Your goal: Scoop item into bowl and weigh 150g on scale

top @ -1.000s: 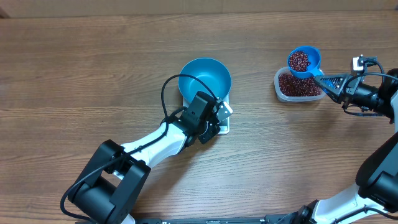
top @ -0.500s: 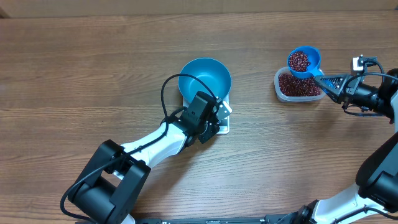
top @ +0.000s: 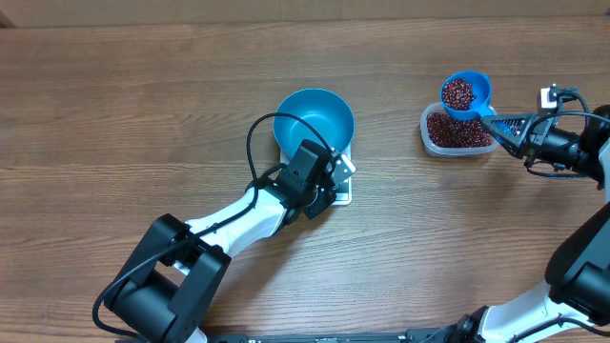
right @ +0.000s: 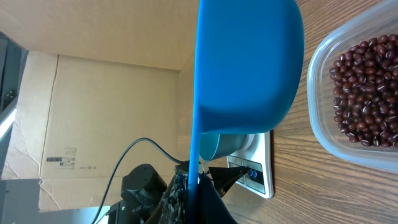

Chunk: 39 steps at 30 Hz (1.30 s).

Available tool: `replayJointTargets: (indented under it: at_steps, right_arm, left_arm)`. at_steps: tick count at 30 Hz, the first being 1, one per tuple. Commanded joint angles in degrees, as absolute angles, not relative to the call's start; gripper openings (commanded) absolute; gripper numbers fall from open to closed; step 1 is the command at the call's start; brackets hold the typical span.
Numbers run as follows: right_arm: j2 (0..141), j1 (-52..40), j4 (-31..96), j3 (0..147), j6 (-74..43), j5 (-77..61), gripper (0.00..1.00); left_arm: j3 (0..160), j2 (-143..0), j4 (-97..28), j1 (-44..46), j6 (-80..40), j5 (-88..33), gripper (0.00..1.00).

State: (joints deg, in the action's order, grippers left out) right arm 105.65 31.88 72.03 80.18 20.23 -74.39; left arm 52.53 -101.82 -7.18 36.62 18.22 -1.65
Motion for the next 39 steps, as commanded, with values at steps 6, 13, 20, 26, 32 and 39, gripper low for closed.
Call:
replayJointTargets:
  at_steps: [6,13,20,26,32,39]
  right_arm:
    - [105.9,32.1,72.2,79.8,21.3,-76.0,0.04]
    - [105.9,32.1,72.2,79.8,21.3,-75.9,0.04]
    - [105.9,32.1,72.3,79.8,21.3,-75.9,0.04]
    - [105.9,32.1,72.3,79.8,21.3,-75.9,0.04]
    - [105.9,32.1,72.3,79.8,21.3,-75.9,0.04]
    - [105.9,32.1,72.3,79.8,21.3,-75.9,0.04]
  left_arm:
    - [52.1,-102.7,-7.0,36.2,19.1,-1.6,0.04]
    - [52.1,-102.7,-7.0,36.2,19.1,-3.2,0.04]
    - [52.1,-102.7,-7.0,36.2,19.1,-3.2,0.04]
    - [52.1,-102.7,-7.0,36.2,19.1,-3.2,0.04]
    - [52.1,-102.8,-7.2,36.2,19.1,-3.2,0.04]
    - [52.1,-103.0,-7.4,36.2,19.1,-3.7,0.04]
